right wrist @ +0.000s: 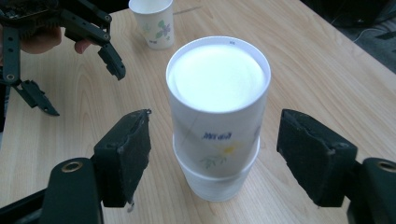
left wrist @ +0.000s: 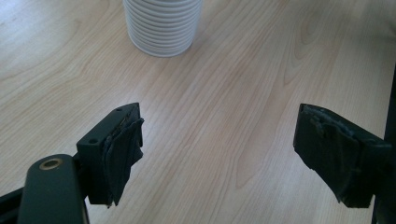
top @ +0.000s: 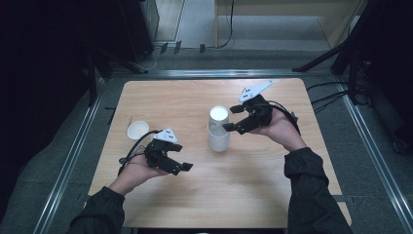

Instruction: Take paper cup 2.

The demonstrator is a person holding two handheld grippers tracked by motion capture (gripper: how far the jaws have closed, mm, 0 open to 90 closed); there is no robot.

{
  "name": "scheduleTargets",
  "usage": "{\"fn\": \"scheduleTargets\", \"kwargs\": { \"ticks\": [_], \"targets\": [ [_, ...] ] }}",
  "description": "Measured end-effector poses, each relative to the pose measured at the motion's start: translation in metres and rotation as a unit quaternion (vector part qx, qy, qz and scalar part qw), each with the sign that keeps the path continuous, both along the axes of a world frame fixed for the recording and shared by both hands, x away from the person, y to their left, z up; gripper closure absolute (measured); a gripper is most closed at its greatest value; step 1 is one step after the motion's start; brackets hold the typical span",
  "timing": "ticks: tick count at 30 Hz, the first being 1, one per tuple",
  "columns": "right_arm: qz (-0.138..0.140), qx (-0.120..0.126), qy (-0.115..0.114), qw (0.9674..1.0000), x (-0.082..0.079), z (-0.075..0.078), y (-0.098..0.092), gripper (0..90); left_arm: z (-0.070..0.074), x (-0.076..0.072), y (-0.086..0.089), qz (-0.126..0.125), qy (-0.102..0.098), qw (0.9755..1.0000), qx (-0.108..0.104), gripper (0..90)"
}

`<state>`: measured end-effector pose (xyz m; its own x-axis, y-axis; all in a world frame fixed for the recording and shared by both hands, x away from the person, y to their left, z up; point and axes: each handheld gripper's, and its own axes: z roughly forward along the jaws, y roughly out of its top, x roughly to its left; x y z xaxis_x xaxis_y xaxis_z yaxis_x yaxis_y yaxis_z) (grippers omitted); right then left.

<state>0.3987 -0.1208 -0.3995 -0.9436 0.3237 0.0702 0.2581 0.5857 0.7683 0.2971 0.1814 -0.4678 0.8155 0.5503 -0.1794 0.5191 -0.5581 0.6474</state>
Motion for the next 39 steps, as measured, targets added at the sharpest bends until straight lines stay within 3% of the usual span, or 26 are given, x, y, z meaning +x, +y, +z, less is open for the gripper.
{"fn": "scheduleTargets", "kwargs": {
  "ticks": [7, 12, 15, 19, 24, 30, 39],
  "targets": [
    [0.003, -0.011, -0.002, 0.9999, 0.009, -0.003, 0.017, 27.1, 0.0, -0.001, -0.002, -0.005, 0.0, 1.0, -0.001, 16.0],
    [0.002, -0.022, -0.011, 0.9997, 0.009, -0.006, 0.024, 27.6, -0.002, -0.001, -0.003, -0.008, 0.002, 1.0, 0.001, 16.0],
    [-0.003, -0.027, -0.01, 0.9996, 0.009, -0.007, 0.027, 29.6, 0.001, -0.002, -0.004, -0.012, 0.004, 0.9998, -0.012, 16.0],
    [-0.006, -0.031, -0.009, 0.9995, 0.008, -0.007, 0.028, 33.2, 0.002, -0.004, -0.005, -0.018, 0.0, 0.9998, -0.008, 16.0],
    [-0.008, -0.026, -0.011, 0.9996, 0.008, -0.005, 0.027, 34.3, -0.001, -0.004, -0.006, -0.02, -0.001, 0.9998, 0.005, 16.0],
    [-0.01, -0.023, -0.016, 0.9995, 0.005, -0.001, 0.025, 35.1, 0.0, -0.003, -0.007, -0.024, 0.0, 0.9997, 0.001, 16.1],
    [-0.015, 0.001, -0.024, 0.9996, 0.001, 0.015, 0.022, 35.3, -0.001, -0.003, -0.006, -0.023, 0.0, 0.9997, 0.0, 16.1]
  ]
}}
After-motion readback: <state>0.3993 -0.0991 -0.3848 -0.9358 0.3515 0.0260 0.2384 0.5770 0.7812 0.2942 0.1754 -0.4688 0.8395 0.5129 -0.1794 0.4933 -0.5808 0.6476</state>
